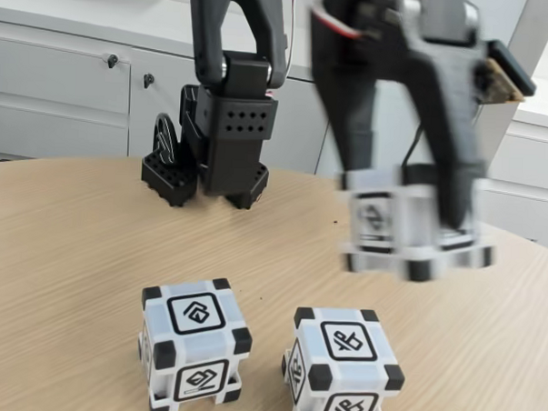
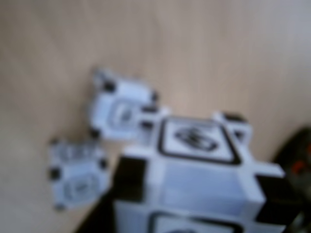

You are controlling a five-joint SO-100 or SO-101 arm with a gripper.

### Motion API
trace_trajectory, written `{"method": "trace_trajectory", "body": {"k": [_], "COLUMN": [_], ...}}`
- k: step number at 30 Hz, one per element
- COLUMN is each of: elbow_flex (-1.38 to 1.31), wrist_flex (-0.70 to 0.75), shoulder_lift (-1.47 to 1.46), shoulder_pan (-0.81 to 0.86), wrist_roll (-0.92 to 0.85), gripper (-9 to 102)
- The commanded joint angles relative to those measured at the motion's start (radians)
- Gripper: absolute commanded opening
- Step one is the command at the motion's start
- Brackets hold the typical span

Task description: Stack cubes from left to right.

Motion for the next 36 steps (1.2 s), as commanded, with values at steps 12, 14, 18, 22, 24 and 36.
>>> {"method": "trace_trajectory", "body": {"k": [12, 14, 18, 22, 24, 36], "elbow_flex": [-0.012, 0.000, 0.038, 0.044, 0.044, 0.166], "wrist_flex": [0.005, 0.005, 0.005, 0.005, 0.006, 0.008], "shoulder_lift": [0.040, 0.040, 0.040, 0.038, 0.031, 0.038], "shoulder_pan": [0.267, 0.276, 0.310, 0.324, 0.324, 0.325], "wrist_roll": [-0.075, -0.094, -0.118, -0.114, -0.114, -0.181], "gripper": [16, 16, 16, 16, 17, 17]}}
